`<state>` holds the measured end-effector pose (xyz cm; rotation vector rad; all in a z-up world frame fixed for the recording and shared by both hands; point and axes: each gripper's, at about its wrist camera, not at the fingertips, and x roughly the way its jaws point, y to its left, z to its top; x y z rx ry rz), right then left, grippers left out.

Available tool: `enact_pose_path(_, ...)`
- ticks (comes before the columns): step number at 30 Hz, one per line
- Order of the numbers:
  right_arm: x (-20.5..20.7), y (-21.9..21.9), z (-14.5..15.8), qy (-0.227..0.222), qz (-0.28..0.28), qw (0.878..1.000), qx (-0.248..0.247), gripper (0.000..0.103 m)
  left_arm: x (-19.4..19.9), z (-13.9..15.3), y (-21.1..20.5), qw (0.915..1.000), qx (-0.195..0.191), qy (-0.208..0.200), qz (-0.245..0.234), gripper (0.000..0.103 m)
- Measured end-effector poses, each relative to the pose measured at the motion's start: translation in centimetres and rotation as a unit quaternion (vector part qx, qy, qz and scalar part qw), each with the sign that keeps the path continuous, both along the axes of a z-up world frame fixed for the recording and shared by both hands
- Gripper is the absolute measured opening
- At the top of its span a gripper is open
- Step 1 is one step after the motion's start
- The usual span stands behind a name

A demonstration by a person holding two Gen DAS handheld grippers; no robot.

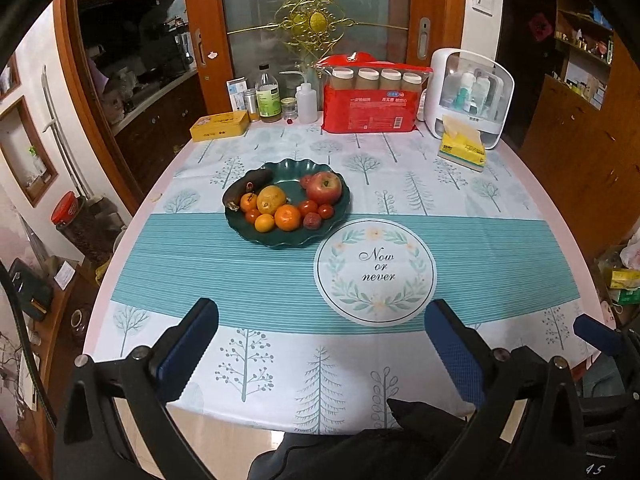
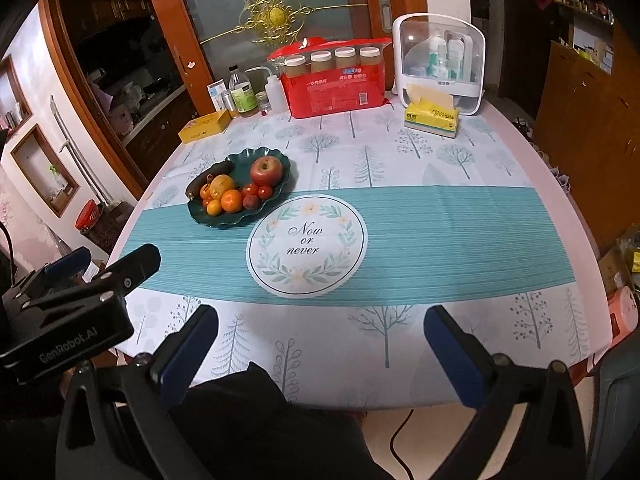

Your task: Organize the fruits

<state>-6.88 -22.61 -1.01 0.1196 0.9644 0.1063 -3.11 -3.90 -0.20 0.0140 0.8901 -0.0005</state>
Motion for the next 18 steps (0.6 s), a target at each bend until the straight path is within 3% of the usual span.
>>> enact_pose_path(18, 0.11, -0.15, -0.36, 0.007, -0.002, 1.000, 0.004, 0.103, 0.21, -0.36, 0.10, 1.0000, 0.000, 0.006, -0.007, 0.102)
